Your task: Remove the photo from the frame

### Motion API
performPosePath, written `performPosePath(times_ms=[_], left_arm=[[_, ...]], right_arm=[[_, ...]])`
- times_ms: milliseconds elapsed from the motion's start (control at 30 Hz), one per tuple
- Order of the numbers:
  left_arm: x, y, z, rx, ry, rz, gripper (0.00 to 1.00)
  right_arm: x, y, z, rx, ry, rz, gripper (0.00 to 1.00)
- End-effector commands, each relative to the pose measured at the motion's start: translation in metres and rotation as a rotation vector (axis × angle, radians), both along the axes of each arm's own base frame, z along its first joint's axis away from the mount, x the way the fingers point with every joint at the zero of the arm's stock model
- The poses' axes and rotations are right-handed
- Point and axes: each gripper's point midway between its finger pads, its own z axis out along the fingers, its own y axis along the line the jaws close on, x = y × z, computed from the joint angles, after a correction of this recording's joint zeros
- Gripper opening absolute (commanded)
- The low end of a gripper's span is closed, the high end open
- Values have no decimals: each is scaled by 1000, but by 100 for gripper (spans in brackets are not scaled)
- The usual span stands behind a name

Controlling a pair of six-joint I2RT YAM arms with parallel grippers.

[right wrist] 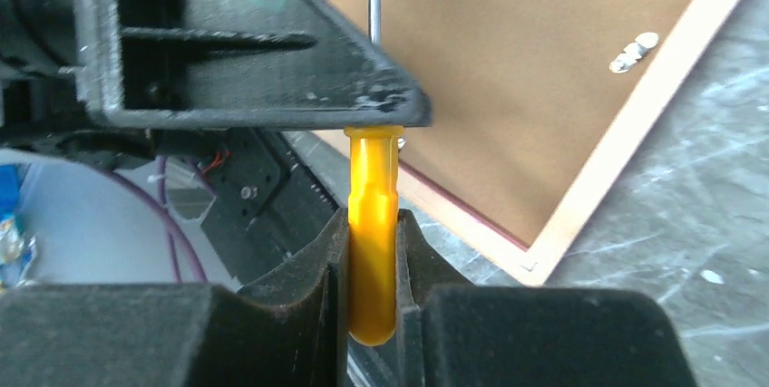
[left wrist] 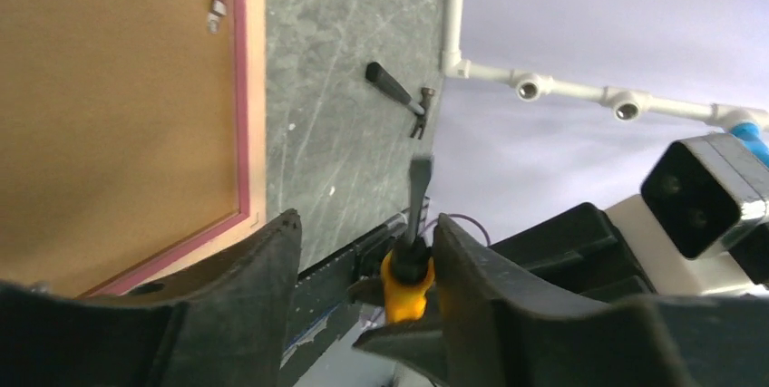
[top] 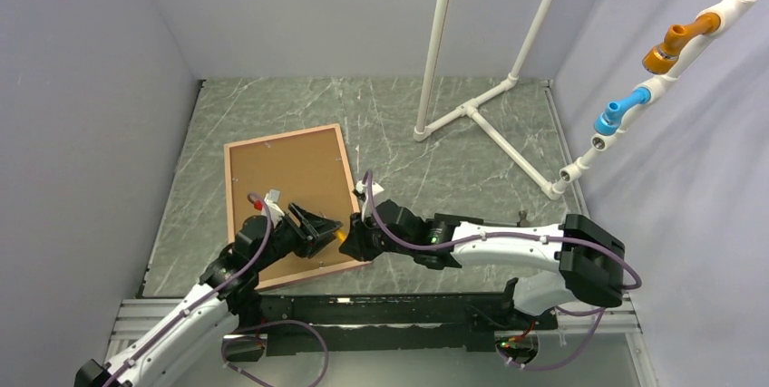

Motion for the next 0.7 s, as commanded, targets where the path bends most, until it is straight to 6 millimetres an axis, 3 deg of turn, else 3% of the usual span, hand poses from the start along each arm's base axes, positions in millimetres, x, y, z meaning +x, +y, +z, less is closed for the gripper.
performPosePath(times_ms=[0,133,233,667], left_arm=[[-2,23,-8,214,-23,14,64],[-7,51,-21,403,-21,52,69],[-12,59,-27,467,-25,37,68],[-26,35,-75,412,11,-122,38]], right_arm=[[31,-15,8,-78,-38,-162,0],[47,-26,-5,-149,-3,-207,0],[59,-27,-15,-180,27,-213,0],[137,-2,-47,-289,137,-314,0]])
